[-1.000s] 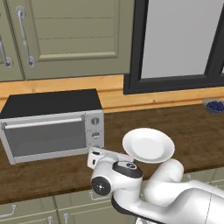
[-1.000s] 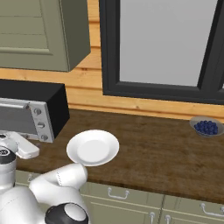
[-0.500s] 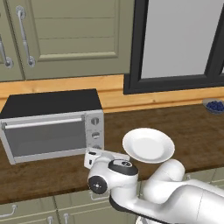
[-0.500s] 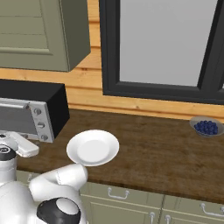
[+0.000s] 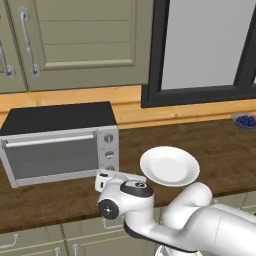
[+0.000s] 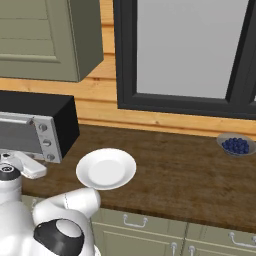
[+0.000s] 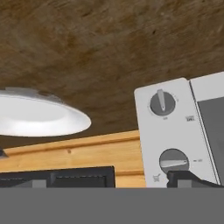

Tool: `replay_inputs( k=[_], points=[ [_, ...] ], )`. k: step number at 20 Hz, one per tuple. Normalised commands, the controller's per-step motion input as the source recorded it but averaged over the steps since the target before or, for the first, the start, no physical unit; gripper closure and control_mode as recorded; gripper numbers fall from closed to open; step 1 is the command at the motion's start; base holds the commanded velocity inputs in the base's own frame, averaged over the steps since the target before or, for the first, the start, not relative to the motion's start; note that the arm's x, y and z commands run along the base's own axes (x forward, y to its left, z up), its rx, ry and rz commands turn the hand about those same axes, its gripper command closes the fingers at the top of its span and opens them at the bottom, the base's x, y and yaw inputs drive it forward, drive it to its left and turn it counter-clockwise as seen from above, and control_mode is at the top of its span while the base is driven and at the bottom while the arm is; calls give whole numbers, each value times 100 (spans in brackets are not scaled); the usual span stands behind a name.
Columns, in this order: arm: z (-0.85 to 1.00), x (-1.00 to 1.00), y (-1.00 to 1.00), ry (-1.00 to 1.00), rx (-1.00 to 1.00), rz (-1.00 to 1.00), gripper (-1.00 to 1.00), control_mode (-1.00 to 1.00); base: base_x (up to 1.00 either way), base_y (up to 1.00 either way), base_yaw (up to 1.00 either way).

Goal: Pick up the kebab skewer and baguette bread, and place them inside the toaster oven. Close the toaster oven door and start by setting the timer.

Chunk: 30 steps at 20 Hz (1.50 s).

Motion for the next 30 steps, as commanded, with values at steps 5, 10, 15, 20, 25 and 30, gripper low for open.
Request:
replay_inputs(
  k=[5,10,15,20,25,30],
  points=[
    [-18,23,0,0,-1,0,-100,-100,0,0,0],
    [-10,30,3,0,0,0,-100,-100,0,0,0],
    [-5,10,16,0,0,0,-100,-100,0,0,0],
    [-14,0,22,0,0,0,-100,-100,0,0,0],
    [-12,15,2,0,0,0,-100,-100,0,0,0],
    [-9,7,0,0,-1,0,-100,-100,0,0,0]
  ],
)
